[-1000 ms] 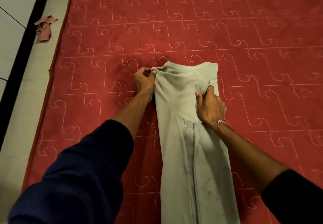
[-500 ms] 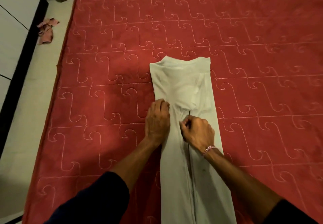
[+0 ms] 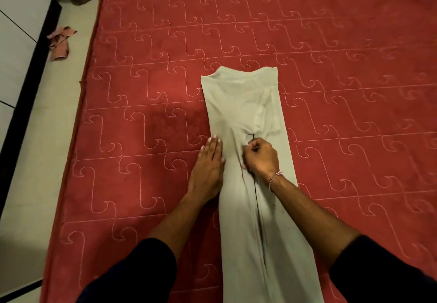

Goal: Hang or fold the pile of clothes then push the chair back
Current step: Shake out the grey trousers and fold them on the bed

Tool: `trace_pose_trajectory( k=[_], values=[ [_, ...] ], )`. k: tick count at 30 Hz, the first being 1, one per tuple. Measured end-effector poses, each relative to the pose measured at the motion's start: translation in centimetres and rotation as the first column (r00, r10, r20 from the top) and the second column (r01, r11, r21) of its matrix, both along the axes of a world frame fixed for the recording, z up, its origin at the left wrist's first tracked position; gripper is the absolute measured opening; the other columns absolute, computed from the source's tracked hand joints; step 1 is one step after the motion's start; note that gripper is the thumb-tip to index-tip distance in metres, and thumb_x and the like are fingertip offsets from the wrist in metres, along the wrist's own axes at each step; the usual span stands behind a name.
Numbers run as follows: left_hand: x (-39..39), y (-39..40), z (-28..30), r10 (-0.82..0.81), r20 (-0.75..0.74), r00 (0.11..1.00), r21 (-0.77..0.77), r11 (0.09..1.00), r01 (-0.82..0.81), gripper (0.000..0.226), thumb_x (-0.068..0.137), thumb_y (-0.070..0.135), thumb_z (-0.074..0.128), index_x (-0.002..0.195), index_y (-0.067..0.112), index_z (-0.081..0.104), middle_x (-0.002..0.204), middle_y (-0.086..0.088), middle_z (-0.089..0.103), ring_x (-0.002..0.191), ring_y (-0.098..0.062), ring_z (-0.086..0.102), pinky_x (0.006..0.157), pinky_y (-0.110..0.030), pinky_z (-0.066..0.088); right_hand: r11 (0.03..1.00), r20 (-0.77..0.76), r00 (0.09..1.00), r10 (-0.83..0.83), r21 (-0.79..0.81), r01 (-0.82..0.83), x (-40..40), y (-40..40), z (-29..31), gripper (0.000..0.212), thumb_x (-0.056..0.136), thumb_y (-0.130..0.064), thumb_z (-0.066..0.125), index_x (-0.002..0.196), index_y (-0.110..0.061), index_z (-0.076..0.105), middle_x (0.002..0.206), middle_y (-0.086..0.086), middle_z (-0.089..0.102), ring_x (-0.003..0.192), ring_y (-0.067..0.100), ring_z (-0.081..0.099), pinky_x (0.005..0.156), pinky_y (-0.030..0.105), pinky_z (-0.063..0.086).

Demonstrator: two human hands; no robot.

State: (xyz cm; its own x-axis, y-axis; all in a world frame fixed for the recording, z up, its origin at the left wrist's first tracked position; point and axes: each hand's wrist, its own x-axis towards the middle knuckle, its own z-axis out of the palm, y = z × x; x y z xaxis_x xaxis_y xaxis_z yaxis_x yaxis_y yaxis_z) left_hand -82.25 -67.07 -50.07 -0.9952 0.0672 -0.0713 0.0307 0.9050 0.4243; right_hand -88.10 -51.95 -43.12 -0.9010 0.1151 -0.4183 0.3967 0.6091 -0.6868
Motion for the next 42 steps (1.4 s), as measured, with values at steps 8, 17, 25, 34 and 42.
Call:
trace_pose_trajectory(
  k=[8, 17, 25, 34, 42],
  values=[
    [0.2, -0.3, 0.3, -0.058, 0.08, 0.995, -0.089, 0.994, 0.065, 0.073, 0.1, 0.053, -0.001, 0.158, 0.008, -0.008, 0.164, -0.008, -0.018, 0.151, -0.019, -0.019, 0.122, -0.033, -0.011, 0.992, 0.077, 0.991, 0.114, -0.054, -0.11, 2.9, 1.2, -0.1, 0.065, 0.097, -0.059, 0.049, 0.068, -0.002, 0.058, 0.053, 0.009, 0.063, 0.048, 0.023, 0.065, 0.062, 0.033, 0.054],
    [0.2, -0.2, 0.6, -0.056, 0.158, 0.986, -0.159, 0.984, 0.082, 0.094, 0.093, 0.073, 0.006, 0.155, 0.006, -0.017, 0.163, -0.008, -0.026, 0.15, -0.021, -0.025, 0.124, -0.039, -0.009, 0.972, 0.082, 0.984, 0.155, 0.166, -0.167, 6.6, 3.6, -0.8, 0.057, 0.085, -0.073, 0.052, 0.07, -0.018, 0.06, 0.066, 0.001, 0.07, 0.069, 0.023, 0.068, 0.067, 0.034, 0.054],
    [4.2, 2.6, 2.1, -0.089, 0.093, 0.992, -0.187, 0.977, 0.105, 0.07, 0.104, 0.047, 0.028, 0.159, 0.009, 0.007, 0.166, -0.017, -0.004, 0.153, -0.035, -0.004, 0.123, -0.055, 0.007, 0.958, 0.179, 0.954, 0.239, 0.118, -0.262, 10.5, 5.2, -0.8, 0.054, 0.1, -0.052, 0.046, 0.077, -0.005, 0.061, 0.048, 0.005, 0.065, 0.058, 0.017, 0.069, 0.075, 0.037, 0.057],
    [10.4, 4.8, 3.8, 0.063, 0.021, 0.998, -0.124, 0.99, -0.06, 0.05, 0.101, 0.031, 0.049, 0.149, 0.017, 0.041, 0.156, -0.021, 0.03, 0.137, -0.035, 0.037, 0.111, -0.047, 0.039, 0.963, 0.346, 0.902, 0.257, -0.012, -0.269, 16.8, 6.9, 0.9, 0.04, 0.095, -0.047, 0.063, 0.078, -0.012, 0.054, 0.054, 0.004, 0.062, 0.056, 0.017, 0.069, 0.054, 0.023, 0.044],
    [14.2, 6.6, 6.3, 0.451, 0.309, 0.837, 0.134, 0.851, -0.508, 0.049, 0.09, 0.025, 0.071, 0.126, 0.005, 0.044, 0.12, -0.015, 0.061, 0.108, -0.035, 0.062, 0.087, -0.042, 0.054, 0.937, 0.484, 0.811, 0.33, -0.272, -0.219, 24.1, 9.3, 2.1, 0.033, 0.099, -0.039, 0.06, 0.094, -0.011, 0.043, 0.059, 0.001, 0.044, 0.034, 0.004, 0.035, 0.036, 0.019, 0.026]
  ],
)
